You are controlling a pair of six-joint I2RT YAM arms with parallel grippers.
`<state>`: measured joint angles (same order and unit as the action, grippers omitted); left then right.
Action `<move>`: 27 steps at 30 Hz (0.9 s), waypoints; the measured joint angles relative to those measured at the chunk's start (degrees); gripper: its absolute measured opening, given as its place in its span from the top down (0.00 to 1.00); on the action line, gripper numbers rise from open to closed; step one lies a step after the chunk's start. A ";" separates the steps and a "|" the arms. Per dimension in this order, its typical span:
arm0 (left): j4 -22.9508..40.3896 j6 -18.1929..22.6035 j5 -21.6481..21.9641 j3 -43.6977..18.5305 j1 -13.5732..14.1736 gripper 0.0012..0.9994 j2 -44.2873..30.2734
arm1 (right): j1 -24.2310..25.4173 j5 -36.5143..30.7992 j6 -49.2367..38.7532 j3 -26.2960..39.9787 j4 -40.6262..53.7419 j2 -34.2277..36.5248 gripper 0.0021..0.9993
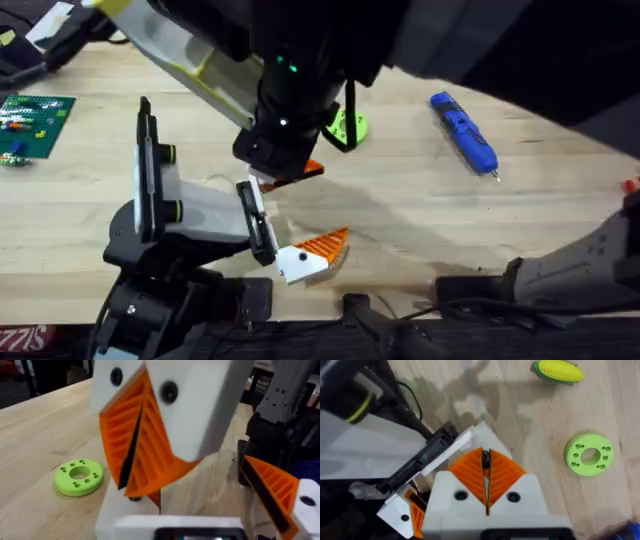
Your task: Pick up the gripper from the table and insert it into the empty holder that is missing its gripper. Then pick up a screw, insert it into the mounting hole, and use the screwdriver to tighten it. Finally, clean up the table by picking up the vegetable and placing it into the bucket.
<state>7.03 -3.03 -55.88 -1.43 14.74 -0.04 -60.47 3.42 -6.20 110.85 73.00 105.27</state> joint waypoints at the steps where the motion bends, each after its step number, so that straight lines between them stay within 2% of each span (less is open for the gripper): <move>1: 0.00 0.00 0.02 0.00 0.00 0.01 -0.01 | 0.00 0.00 0.00 0.00 0.10 0.00 1.00; 27: 0.00 -0.04 0.00 0.00 0.00 0.01 0.00 | 0.00 0.00 0.00 0.11 -0.63 0.34 1.00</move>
<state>7.03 -3.06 -55.88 -1.43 14.74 -0.04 -60.47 3.42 -6.20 110.95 72.36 105.61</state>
